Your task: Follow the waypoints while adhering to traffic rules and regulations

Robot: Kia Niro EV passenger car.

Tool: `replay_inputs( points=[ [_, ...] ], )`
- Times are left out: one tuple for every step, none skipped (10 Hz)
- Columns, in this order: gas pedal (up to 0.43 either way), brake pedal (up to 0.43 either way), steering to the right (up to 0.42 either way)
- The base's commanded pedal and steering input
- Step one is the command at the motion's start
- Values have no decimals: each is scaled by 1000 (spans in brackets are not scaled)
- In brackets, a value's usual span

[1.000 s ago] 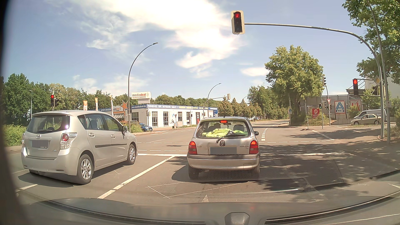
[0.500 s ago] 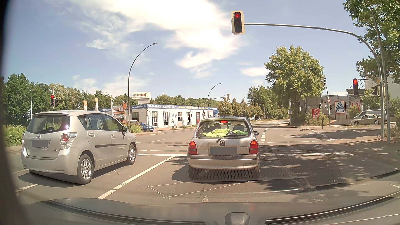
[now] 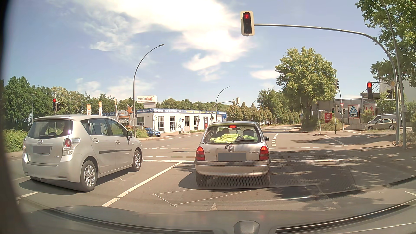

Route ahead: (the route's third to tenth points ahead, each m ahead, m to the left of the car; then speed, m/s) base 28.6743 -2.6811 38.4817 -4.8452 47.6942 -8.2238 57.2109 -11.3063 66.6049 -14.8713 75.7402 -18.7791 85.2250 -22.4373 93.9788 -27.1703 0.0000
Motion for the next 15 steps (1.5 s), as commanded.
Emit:
replay_inputs(
  points=[
    [0,189,29],
    [0,189,29],
    [0,189,28],
    [0,189,28],
    [0,189,28],
    [0,189,28],
    [0,189,29],
    [0,189,28],
    [0,189,29],
    [0,189,28],
    [0,189,28],
    [0,189,28],
    [0,189,29],
    [0,189,28],
    [0,189,29]
  ],
)
